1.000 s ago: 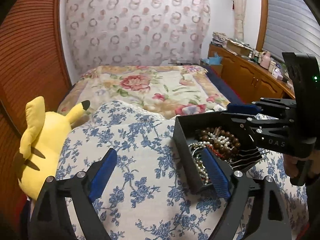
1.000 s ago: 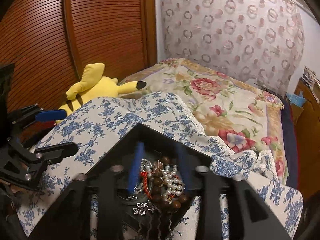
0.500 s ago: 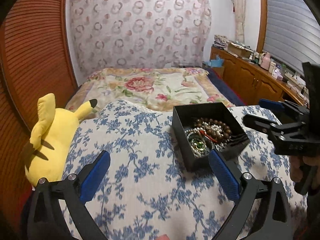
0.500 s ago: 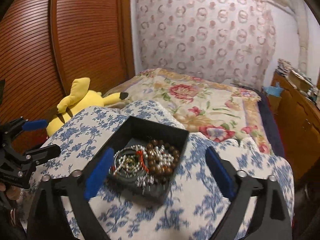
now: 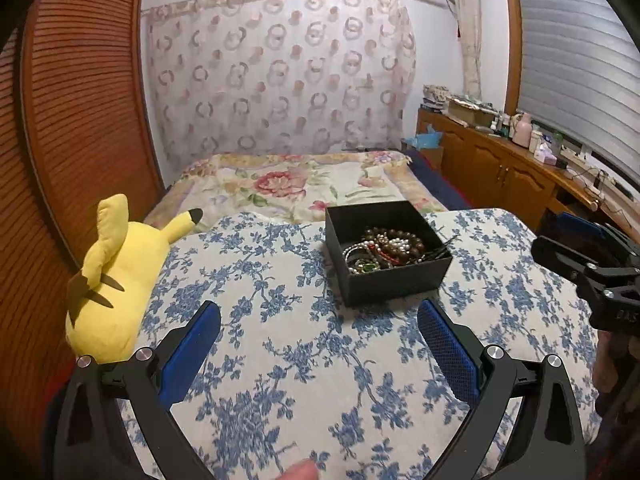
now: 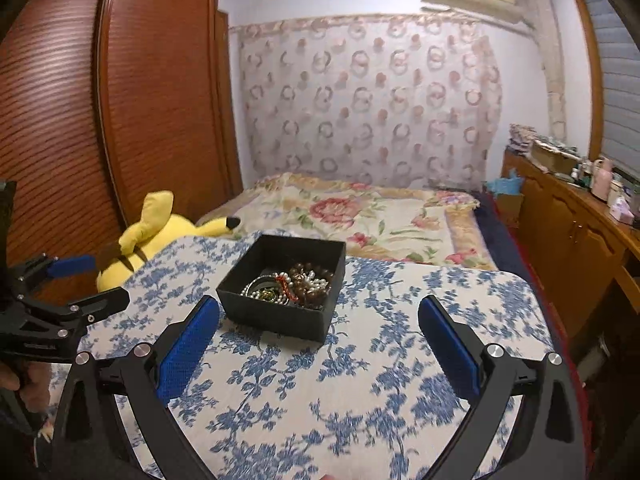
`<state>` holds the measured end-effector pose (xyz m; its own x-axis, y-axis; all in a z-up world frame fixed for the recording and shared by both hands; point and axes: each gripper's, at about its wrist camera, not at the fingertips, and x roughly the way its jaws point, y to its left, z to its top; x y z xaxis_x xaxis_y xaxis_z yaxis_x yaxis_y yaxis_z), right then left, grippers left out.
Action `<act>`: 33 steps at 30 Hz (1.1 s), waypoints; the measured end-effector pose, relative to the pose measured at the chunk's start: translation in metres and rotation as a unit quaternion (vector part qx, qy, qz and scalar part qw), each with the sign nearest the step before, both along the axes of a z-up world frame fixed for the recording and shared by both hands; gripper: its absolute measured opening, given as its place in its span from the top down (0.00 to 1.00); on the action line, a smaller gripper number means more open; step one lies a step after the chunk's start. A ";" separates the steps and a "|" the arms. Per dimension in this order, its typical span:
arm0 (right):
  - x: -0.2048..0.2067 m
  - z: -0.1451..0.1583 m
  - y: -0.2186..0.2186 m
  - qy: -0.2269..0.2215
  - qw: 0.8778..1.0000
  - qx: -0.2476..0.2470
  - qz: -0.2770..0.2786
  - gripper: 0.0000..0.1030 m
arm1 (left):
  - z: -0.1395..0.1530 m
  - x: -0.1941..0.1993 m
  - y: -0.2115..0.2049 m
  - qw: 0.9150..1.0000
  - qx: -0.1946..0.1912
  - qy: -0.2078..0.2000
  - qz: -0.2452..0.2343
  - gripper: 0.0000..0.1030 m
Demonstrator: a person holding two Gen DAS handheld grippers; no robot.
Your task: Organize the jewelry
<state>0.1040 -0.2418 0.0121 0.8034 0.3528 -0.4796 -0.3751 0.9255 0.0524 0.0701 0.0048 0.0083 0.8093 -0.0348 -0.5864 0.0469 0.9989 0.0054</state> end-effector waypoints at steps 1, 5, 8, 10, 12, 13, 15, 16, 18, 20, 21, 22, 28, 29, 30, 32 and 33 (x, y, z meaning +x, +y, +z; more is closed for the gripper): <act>-0.005 0.002 -0.003 -0.003 1.000 0.006 -0.003 0.03 | 0.001 -0.003 -0.001 1.000 0.000 -0.003 0.000 0.08; -0.025 0.007 -0.010 -0.017 1.000 0.014 -0.019 0.03 | 0.006 -0.015 -0.006 1.000 0.002 -0.013 -0.002 0.08; -0.033 0.011 -0.014 -0.027 0.999 0.017 -0.027 0.03 | 0.010 -0.020 -0.009 1.000 0.003 -0.022 -0.004 0.08; -0.036 0.011 -0.016 -0.030 0.999 0.020 -0.030 0.03 | 0.012 -0.022 -0.010 1.000 0.002 -0.025 -0.004 0.08; -0.038 0.011 -0.018 -0.031 0.999 0.020 -0.033 0.03 | 0.014 -0.024 -0.011 1.000 -0.001 -0.028 -0.005 0.08; -0.038 0.011 -0.019 -0.031 0.999 0.020 -0.034 0.03 | 0.014 -0.024 -0.012 1.000 -0.001 -0.029 -0.004 0.08; -0.039 0.011 -0.022 -0.031 0.999 0.021 -0.036 0.03 | 0.017 -0.027 -0.014 0.999 0.002 -0.035 -0.005 0.08; -0.040 0.011 -0.023 -0.031 0.999 0.022 -0.037 0.03 | 0.018 -0.027 -0.014 0.999 0.001 -0.036 -0.006 0.08; -0.040 0.010 -0.024 -0.031 0.998 0.023 -0.040 0.03 | 0.018 -0.029 -0.015 0.999 0.000 -0.038 -0.007 0.08; -0.040 0.010 -0.024 -0.030 0.998 0.023 -0.040 0.03 | 0.019 -0.031 -0.015 0.999 -0.001 -0.041 -0.007 0.08; -0.040 0.011 -0.024 -0.031 0.998 0.022 -0.041 0.03 | 0.020 -0.031 -0.015 0.999 -0.001 -0.041 -0.007 0.08; -0.040 0.011 -0.024 -0.031 0.998 0.023 -0.040 0.03 | 0.020 -0.031 -0.015 0.999 -0.002 -0.041 -0.007 0.08; -0.042 0.009 -0.024 -0.029 0.999 0.024 -0.038 0.03 | 0.021 -0.034 -0.016 0.999 -0.004 -0.043 -0.008 0.08; -0.042 0.009 -0.024 -0.029 0.999 0.024 -0.038 0.03 | 0.021 -0.034 -0.015 0.999 -0.004 -0.043 -0.008 0.08; -0.042 0.009 -0.024 -0.029 0.999 0.024 -0.037 0.03 | 0.021 -0.034 -0.016 0.999 -0.004 -0.043 -0.008 0.08; -0.043 0.009 -0.023 -0.029 0.999 0.023 -0.037 0.03 | 0.021 -0.034 -0.016 0.999 -0.005 -0.043 -0.008 0.08; -0.043 0.009 -0.023 -0.030 0.999 0.023 -0.036 0.03 | 0.021 -0.034 -0.016 0.999 -0.004 -0.043 -0.008 0.08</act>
